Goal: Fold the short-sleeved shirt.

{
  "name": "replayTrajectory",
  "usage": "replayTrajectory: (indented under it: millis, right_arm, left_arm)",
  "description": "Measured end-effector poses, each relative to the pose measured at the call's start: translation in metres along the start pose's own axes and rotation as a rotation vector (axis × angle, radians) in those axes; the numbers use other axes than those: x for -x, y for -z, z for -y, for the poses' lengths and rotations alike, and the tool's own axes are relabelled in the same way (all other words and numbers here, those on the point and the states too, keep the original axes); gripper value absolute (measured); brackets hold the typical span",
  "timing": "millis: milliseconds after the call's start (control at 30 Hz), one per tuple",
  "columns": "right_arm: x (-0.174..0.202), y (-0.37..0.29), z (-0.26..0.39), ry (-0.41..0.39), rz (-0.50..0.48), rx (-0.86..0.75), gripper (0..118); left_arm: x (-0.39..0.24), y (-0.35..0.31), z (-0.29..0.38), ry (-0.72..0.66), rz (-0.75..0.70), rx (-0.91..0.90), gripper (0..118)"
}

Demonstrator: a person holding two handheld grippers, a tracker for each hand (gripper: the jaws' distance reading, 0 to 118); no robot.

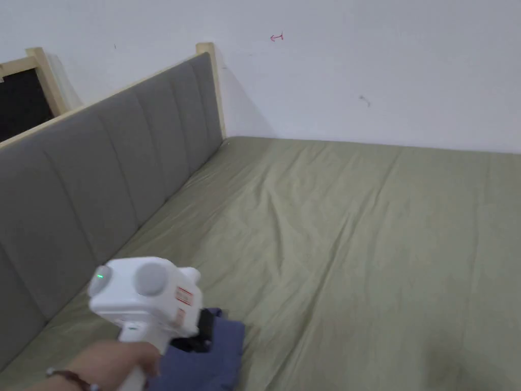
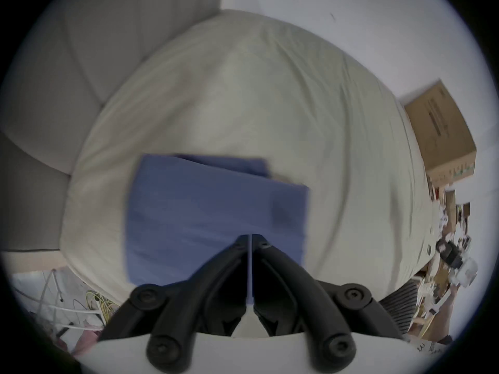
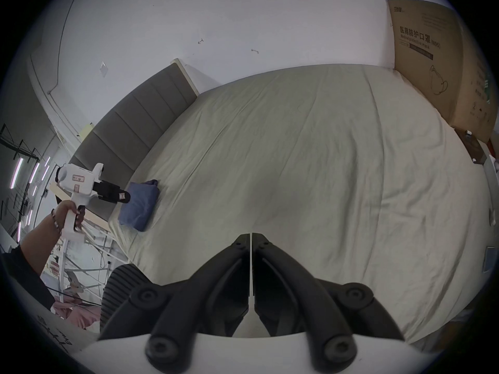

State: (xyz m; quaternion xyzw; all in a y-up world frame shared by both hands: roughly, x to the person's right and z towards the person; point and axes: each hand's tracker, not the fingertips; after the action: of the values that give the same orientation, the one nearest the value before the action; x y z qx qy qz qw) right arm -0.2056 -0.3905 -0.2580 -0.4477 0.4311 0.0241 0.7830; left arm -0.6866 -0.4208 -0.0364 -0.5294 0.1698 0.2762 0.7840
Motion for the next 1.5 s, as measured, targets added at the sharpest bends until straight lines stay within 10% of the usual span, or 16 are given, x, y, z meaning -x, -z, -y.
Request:
replayTrajectory:
  millis: [367,600,800,1033,1500]
  right_arm:
    - [0.01,-0.072,-0.024,-0.034,0.105,-0.55,1]
    - [0.014,-0.103,-0.048,-0.121,0.253,-0.975,1]
    - [0.01,-0.097,-0.051,-0.173,0.4,-1.015,5]
    - [0.009,-0.098,-0.047,-0.13,0.442,-1.002,95]
    - [0.018,-0.093,-0.035,-0.21,0.439,-0.971,109]
  left_arm:
    - [-0.23,-0.071,0.038,0.284,0.096,-0.896,2]
    - [-0.269,-0.106,0.05,0.219,0.041,-1.193,2]
    - [-0.285,-0.1,0.07,0.295,-0.061,-1.362,4]
    - [-0.284,-0.094,0.078,0.317,-0.017,-1.314,118]
    - [-0.267,-0.092,0.081,0.233,-0.096,-1.294,118]
